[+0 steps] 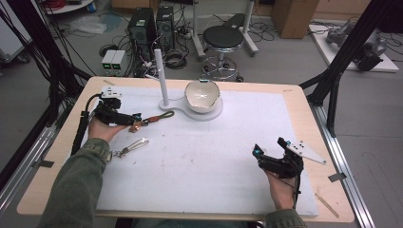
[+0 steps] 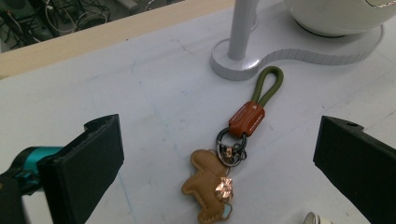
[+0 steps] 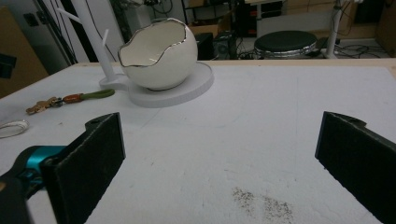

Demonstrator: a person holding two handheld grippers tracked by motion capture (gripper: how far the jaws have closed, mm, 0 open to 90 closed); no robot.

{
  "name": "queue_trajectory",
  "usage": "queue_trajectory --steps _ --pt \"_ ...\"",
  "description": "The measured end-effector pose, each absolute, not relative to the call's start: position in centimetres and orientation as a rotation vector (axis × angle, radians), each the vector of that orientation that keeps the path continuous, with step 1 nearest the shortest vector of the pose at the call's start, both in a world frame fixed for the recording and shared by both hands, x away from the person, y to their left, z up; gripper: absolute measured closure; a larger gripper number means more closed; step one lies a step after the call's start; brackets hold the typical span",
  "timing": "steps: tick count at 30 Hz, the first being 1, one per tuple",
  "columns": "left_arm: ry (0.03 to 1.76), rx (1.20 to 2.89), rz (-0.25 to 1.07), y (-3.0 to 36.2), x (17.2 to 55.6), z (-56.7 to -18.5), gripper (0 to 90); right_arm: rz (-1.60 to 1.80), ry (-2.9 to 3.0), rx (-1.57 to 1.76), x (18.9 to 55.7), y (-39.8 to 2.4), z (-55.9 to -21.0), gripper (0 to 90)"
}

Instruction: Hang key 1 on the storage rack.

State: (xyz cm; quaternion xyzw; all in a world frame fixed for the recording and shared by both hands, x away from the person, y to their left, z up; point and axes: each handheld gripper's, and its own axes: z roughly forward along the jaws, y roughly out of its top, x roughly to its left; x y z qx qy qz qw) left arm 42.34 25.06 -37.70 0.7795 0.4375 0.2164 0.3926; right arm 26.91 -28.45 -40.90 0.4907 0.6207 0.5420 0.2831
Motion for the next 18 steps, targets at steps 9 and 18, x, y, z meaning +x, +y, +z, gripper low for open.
queue_trajectory --steps 9,18 --pt "1.069 2.059 0.534 23.7 44.9 -37.2 2.9 1.446 1.659 1.316 26.6 -28.7 -40.9 0.4" --pt "1.069 2.118 0.486 22.3 46.9 -38.2 2.9 1.470 1.640 1.321 26.4 -29.1 -40.8 0.4"
